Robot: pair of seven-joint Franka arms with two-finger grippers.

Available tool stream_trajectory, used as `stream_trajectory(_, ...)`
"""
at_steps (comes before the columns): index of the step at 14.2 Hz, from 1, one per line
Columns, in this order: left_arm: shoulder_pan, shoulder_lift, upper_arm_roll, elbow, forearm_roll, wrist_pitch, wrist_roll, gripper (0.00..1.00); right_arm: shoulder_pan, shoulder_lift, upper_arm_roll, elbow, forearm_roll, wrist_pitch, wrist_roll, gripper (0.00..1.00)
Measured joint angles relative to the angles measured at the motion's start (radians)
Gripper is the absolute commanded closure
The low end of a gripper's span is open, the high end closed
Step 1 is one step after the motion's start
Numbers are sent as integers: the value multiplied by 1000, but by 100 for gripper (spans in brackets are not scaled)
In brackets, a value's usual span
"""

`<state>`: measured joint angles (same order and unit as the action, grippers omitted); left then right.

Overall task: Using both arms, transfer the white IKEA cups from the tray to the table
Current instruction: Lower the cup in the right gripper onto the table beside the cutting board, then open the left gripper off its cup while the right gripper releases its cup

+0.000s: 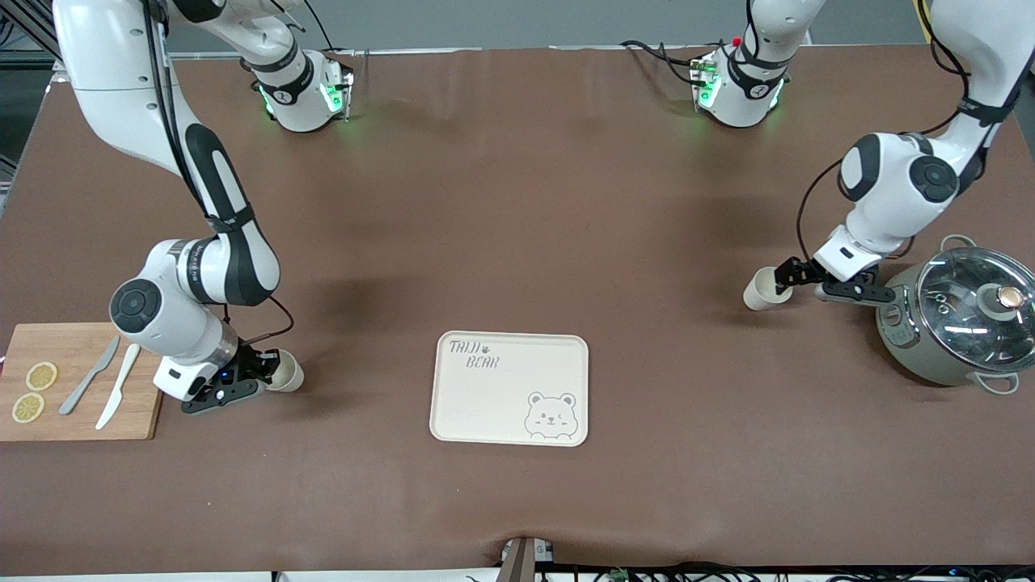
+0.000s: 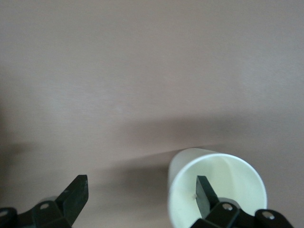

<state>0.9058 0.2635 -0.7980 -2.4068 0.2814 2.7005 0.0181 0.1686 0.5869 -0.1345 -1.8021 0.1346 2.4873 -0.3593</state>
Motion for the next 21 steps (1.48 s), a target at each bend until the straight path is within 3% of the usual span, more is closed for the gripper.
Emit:
stream_trajectory(6, -1, -28, -108, 214, 0, -301, -114, 0, 0, 7, 1, -1, 0, 16, 0, 100)
stream_trajectory(7, -2, -28, -121, 245, 0, -340, -130, 0, 0, 12, 1, -1, 0, 19, 0, 92)
stream_trajectory(8, -3, -28, -130, 274, 0, -373, -143, 0, 0, 16, 1, -1, 0, 23, 0, 83)
stream_trajectory(10, -23, -27, -135, 336, -1, -441, -170, 0, 0, 21, 1, -1, 0, 27, 0, 49)
stream_trajectory(11, -47, -27, -134, 369, -4, -478, -186, 0, 0, 21, 1, -1, 0, 28, 0, 28)
stream_trajectory(12, -79, -27, -128, 405, -10, -519, -206, 0, 0, 21, 1, -1, 0, 28, 0, 0)
stream_trajectory(14, -168, -27, -74, 472, -22, -591, -229, 0, -1, 21, 1, -1, 0, 29, 0, 0)
stream_trajectory(21, -512, -27, 242, 682, -108, -806, -231, 0, -26, 20, 0, 15, 0, 12, -29, 0)
